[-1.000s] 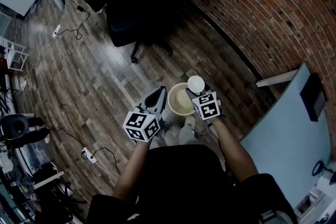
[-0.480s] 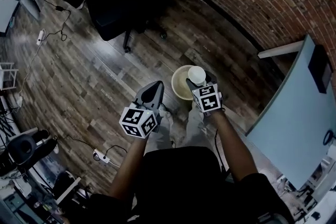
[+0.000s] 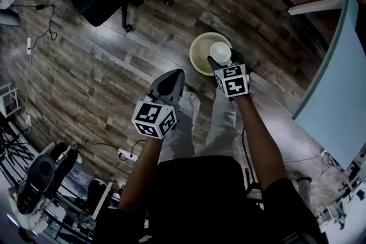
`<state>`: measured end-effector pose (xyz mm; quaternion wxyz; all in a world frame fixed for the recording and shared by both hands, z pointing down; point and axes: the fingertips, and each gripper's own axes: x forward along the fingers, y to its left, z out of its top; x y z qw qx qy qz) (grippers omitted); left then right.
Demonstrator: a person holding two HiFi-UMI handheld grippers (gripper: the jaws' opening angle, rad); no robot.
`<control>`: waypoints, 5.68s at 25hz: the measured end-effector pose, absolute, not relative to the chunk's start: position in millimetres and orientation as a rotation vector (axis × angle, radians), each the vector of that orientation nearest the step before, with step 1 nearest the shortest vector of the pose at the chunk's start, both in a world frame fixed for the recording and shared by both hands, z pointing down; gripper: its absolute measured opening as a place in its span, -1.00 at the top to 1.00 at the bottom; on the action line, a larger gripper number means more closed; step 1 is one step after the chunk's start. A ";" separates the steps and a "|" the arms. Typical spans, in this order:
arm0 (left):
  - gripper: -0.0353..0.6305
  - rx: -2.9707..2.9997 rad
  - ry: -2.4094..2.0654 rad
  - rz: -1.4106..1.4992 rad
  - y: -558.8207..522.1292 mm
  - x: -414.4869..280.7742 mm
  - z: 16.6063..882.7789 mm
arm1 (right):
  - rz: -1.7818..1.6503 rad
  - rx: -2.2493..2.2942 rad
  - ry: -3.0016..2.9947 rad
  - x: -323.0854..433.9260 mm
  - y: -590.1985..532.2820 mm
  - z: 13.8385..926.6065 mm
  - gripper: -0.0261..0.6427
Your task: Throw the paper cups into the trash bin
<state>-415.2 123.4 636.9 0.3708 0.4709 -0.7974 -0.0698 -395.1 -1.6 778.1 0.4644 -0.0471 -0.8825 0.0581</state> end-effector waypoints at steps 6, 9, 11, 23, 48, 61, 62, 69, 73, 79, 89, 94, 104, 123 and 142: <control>0.87 1.234 -1.979 -0.147 126.6 -402.5 690.8 | 0.174 -0.058 -2.126 -379.5 -0.2 835.9 0.02; 0.87 1.273 -1.927 -0.155 118.6 -393.4 716.1 | 0.177 -0.049 -2.109 -371.3 2.6 866.0 0.02; 0.87 1.301 -1.900 -0.139 110.3 -390.2 733.0 | 0.191 -0.041 -2.103 -368.1 2.5 883.1 0.02; 0.87 1.296 -1.821 -0.136 84.7 -373.6 848.8 | 0.155 -0.079 -2.041 -345.6 -3.8 996.6 0.02; 0.87 1.250 -1.769 -0.112 84.4 -370.4 969.3 | 0.120 -0.030 -2.042 -355.7 -13.6 1131.9 0.02; 0.87 1.261 -1.804 -0.115 80.7 -380.0 947.3 | 0.140 -0.002 -2.021 -343.7 -16.8 1114.1 0.02; 0.87 1.263 -1.808 -0.115 80.7 -380.0 944.1 | 0.135 -0.004 -2.023 -342.9 -16.3 1109.2 0.02; 0.87 1.280 -1.792 -0.160 72.8 -375.1 910.6 | 0.162 -0.015 -2.061 -337.1 -10.3 1060.0 0.02; 0.87 1.296 -1.786 -0.163 66.9 -372.7 887.6 | 0.158 -0.018 -2.061 -335.2 -9.3 1036.5 0.19; 0.87 1.339 -1.806 -0.106 59.4 -342.5 847.3 | 0.115 -0.001 -2.095 -318.8 -17.6 986.0 0.57; 0.87 1.262 -1.984 -0.210 81.3 -367.7 731.4 | 0.101 -0.018 -2.158 -316.1 6.1 849.2 0.80; 0.87 1.270 -2.067 -0.196 91.9 -377.9 678.8 | 0.101 -0.012 -2.223 -327.2 16.3 779.1 0.87; 0.87 1.370 -2.086 -0.030 119.5 -366.0 605.6 | 0.031 -0.011 -2.344 -349.0 22.4 656.2 0.90; 0.87 1.427 -2.233 -0.133 186.1 -394.1 501.3 | 0.095 0.039 -2.530 -366.5 57.3 525.2 0.91; 0.87 1.411 -2.298 -0.162 177.6 -391.8 468.1 | 0.100 -0.061 -2.661 -356.6 59.0 463.7 0.91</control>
